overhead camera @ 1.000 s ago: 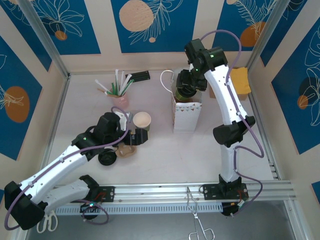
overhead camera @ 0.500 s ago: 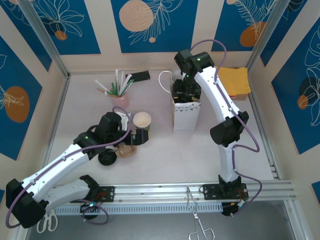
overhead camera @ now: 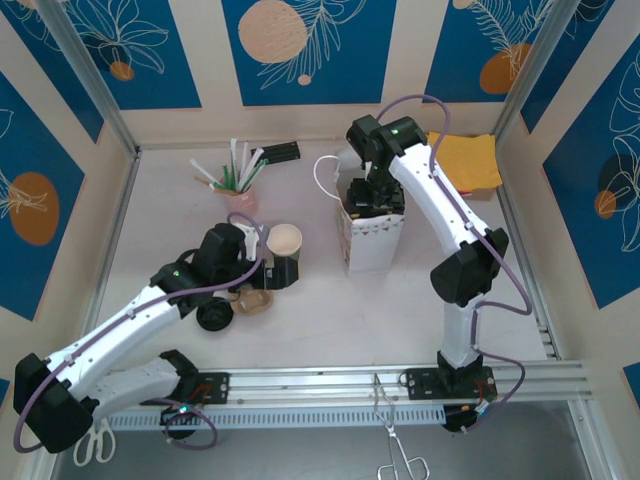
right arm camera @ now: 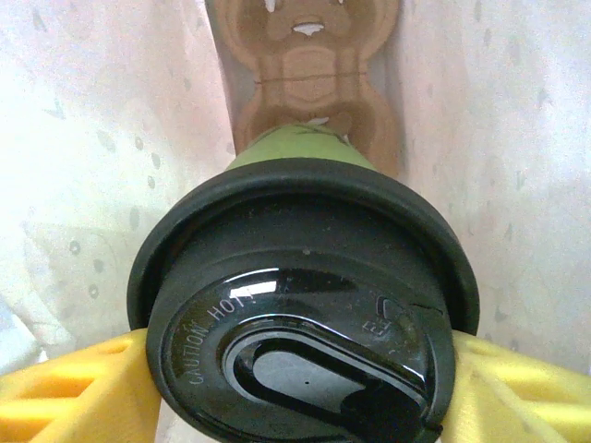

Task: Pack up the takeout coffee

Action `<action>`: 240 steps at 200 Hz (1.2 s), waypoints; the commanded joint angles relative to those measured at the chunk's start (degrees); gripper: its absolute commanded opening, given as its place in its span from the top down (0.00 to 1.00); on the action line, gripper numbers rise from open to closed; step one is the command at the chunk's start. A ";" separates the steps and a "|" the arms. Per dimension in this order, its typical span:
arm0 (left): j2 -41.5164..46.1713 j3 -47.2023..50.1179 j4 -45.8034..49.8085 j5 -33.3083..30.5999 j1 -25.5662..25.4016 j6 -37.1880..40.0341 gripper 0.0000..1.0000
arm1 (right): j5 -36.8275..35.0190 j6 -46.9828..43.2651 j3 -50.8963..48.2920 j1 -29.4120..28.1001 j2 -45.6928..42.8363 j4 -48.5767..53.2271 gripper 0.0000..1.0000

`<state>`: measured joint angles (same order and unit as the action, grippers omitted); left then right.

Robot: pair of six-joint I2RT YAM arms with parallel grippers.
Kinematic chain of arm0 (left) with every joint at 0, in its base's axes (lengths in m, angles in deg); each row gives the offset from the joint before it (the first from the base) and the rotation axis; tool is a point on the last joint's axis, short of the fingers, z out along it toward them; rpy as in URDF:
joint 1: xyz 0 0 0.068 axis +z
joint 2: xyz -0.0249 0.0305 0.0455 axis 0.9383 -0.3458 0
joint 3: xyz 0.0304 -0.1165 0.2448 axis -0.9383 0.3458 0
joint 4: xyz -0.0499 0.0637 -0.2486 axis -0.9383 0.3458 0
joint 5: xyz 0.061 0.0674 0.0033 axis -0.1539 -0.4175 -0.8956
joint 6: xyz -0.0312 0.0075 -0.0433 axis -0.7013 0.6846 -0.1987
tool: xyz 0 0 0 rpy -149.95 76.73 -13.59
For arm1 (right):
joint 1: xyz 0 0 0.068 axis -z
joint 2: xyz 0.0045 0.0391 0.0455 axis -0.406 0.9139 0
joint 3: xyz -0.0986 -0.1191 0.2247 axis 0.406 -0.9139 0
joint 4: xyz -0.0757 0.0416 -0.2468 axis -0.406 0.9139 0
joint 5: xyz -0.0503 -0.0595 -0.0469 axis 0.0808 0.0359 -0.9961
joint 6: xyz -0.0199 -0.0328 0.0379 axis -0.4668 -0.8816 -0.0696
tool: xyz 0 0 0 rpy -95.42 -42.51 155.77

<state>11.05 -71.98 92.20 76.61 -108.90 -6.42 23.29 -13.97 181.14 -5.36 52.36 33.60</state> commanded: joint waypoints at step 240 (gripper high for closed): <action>-4.99 -3.70 -1.83 2.34 -0.63 0.56 0.00 | 1.47 -2.75 -8.23 -0.41 -4.84 0.37 0.31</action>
<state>5.91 -73.75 90.43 78.46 -108.90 -6.42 23.49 -15.74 170.37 -6.02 46.79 33.23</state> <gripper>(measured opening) 0.998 0.696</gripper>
